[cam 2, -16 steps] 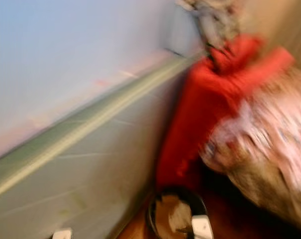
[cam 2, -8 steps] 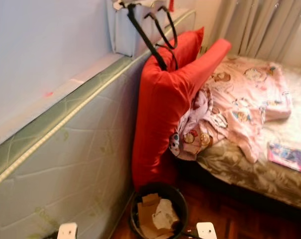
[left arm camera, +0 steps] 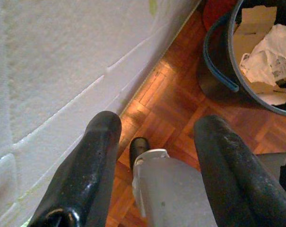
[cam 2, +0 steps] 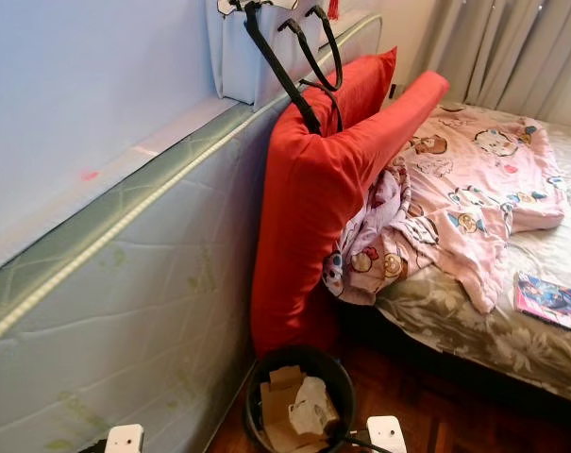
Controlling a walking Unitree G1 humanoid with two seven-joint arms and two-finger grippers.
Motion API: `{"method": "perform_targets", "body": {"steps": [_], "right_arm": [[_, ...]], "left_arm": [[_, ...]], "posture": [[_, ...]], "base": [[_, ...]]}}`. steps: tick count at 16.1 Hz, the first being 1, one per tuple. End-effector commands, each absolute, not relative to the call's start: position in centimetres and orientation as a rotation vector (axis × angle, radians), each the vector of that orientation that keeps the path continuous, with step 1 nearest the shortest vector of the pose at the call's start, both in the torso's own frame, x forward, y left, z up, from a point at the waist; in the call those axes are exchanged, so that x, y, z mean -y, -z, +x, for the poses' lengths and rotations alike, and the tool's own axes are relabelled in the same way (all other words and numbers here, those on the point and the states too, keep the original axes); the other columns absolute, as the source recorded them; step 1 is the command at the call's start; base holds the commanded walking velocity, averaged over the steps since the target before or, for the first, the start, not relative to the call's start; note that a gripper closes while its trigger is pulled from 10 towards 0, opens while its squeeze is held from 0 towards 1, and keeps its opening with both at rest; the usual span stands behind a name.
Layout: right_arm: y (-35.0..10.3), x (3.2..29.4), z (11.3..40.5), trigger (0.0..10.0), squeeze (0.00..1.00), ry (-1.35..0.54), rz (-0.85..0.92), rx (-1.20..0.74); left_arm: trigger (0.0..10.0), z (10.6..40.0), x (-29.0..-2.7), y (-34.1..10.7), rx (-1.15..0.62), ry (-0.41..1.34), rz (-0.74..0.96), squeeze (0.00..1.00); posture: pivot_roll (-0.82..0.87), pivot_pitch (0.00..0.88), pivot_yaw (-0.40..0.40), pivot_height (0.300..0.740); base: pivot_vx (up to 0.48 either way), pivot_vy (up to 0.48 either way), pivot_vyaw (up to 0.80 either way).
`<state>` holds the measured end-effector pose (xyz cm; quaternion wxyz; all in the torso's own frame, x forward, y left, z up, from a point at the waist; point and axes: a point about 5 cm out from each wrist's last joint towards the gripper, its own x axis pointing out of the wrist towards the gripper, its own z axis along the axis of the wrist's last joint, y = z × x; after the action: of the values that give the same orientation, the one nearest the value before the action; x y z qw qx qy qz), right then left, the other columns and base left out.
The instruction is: Clean up the room
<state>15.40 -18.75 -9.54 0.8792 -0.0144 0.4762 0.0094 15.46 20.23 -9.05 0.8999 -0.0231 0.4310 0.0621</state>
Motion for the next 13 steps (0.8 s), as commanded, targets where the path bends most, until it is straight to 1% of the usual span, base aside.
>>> {"method": "perform_targets", "body": {"steps": [1,13], "right_arm": [[7.03,17.29,21.25,10.0,0.00,0.034,0.226,-0.884],[7.01,17.30,21.28,10.0,0.00,0.034,0.233,-0.878]], "left_arm": [[10.0,19.91,-21.70,6.84,-0.827,-0.050,0.111,0.00],[10.0,19.82,-21.69,6.90,-0.827,-0.074,0.083,0.00]], "posture": [[0.11,0.000,-0.074,0.740],[0.10,0.000,-0.073,0.740]], "base": [[0.000,-0.307,0.00],[0.000,-0.311,0.00]]}}
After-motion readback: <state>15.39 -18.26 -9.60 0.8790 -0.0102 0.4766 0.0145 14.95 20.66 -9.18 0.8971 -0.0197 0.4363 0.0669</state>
